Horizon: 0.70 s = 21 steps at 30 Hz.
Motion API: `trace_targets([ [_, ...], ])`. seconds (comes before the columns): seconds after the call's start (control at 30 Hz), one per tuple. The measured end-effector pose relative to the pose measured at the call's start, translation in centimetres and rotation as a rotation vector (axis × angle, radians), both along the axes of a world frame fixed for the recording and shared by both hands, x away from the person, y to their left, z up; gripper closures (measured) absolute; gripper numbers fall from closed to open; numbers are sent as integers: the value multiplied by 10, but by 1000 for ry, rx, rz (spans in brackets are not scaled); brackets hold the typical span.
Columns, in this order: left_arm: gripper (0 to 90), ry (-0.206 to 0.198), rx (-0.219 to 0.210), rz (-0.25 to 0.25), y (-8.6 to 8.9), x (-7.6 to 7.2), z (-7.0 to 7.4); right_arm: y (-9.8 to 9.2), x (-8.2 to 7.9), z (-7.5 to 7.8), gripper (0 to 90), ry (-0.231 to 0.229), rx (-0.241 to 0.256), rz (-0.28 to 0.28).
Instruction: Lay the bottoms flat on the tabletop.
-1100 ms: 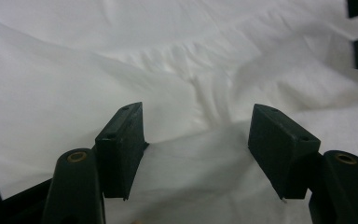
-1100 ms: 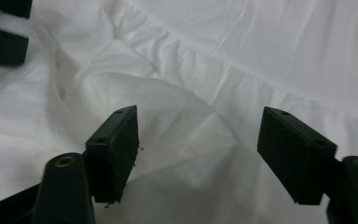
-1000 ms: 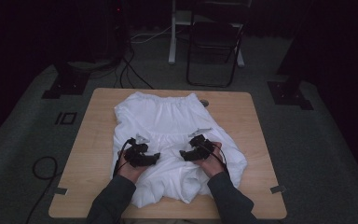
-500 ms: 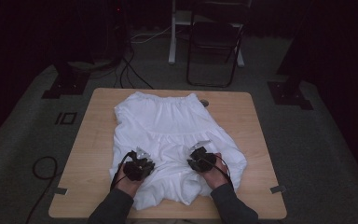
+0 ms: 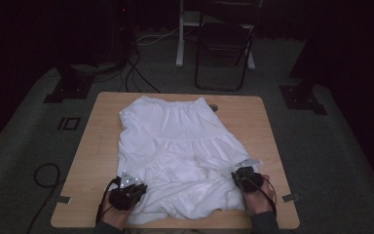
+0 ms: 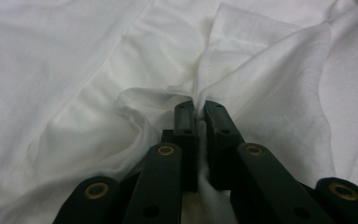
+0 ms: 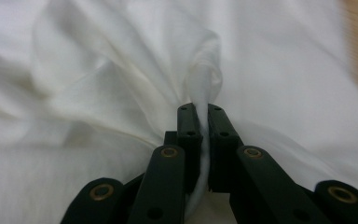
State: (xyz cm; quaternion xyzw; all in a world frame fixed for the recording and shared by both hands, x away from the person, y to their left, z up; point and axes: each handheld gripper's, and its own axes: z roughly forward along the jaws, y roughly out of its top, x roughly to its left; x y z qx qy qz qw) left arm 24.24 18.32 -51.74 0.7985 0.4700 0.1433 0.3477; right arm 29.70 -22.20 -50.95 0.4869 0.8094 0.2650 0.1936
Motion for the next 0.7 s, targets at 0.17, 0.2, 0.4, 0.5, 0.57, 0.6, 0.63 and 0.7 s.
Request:
trace_targets([
  [0.17, 849, 4, 1, 17, 10, -7, -1, -46, -15, 3, 860, -17, 1, -119],
  [0.2, 848, 5, -4, 20, 10, -7, -2, -52, -17, 3, 860, -19, 0, -136],
  [0.4, 825, 5, -5, 17, 7, -7, -2, -93, -36, 3, 847, -16, 34, -252],
  [0.5, 744, -13, -23, 13, 6, -6, 2, -98, -41, 2, 800, -10, 54, -253],
  [0.57, 684, -32, -24, 15, 6, -5, 7, -96, -41, 6, 684, -38, 71, -243],
  [0.6, 664, -41, -31, 19, 6, -4, 9, -95, -41, 9, 642, -52, 79, -235],
  [0.63, 639, -47, -37, 25, 6, -2, 11, -93, -39, 14, 600, -75, 90, -224],
  [0.7, 614, -59, -37, 28, 6, 2, 16, -85, -37, 25, 544, -130, 112, -190],
])
